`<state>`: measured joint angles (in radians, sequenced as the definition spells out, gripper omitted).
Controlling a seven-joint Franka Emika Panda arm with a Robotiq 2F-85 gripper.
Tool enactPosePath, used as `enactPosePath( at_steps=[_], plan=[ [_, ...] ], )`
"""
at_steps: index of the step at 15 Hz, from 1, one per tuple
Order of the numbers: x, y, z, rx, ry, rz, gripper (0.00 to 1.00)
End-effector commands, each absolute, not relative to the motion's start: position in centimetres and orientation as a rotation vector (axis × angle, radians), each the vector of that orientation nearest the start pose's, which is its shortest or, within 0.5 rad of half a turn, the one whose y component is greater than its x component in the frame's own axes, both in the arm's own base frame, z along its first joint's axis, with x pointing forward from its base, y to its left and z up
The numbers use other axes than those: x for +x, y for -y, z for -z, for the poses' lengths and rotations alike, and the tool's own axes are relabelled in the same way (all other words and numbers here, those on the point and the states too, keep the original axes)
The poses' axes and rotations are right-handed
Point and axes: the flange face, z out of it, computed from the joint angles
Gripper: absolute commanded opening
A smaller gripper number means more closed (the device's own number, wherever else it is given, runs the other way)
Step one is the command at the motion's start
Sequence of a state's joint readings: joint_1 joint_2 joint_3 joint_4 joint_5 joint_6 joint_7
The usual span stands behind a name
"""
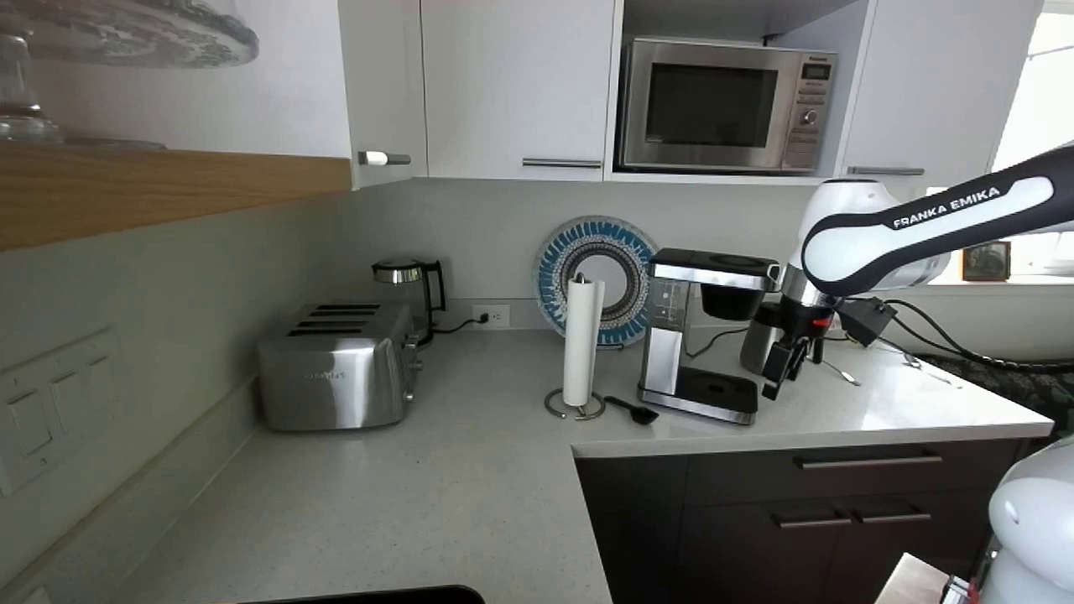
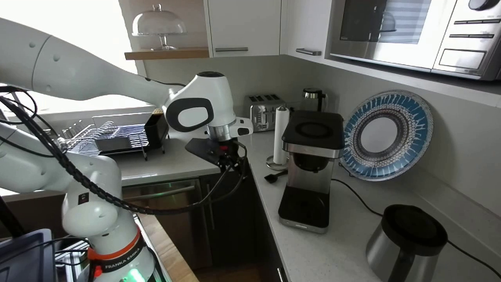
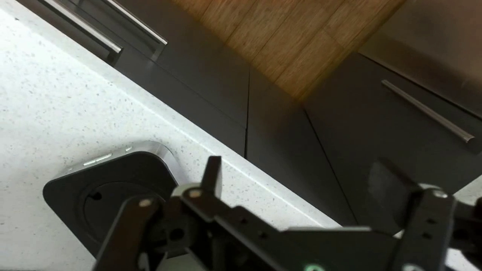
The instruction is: Press a bottom button on the coffee maker
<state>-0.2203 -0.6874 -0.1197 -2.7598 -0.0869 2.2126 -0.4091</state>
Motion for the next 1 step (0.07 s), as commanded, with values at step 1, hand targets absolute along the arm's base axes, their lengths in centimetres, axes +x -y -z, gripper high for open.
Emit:
enactPosePath(
  at_steps=[1],
  plan=[
    [32.26,11.44,-42.26,-3.174,0.22,0.206,1.0]
  ],
)
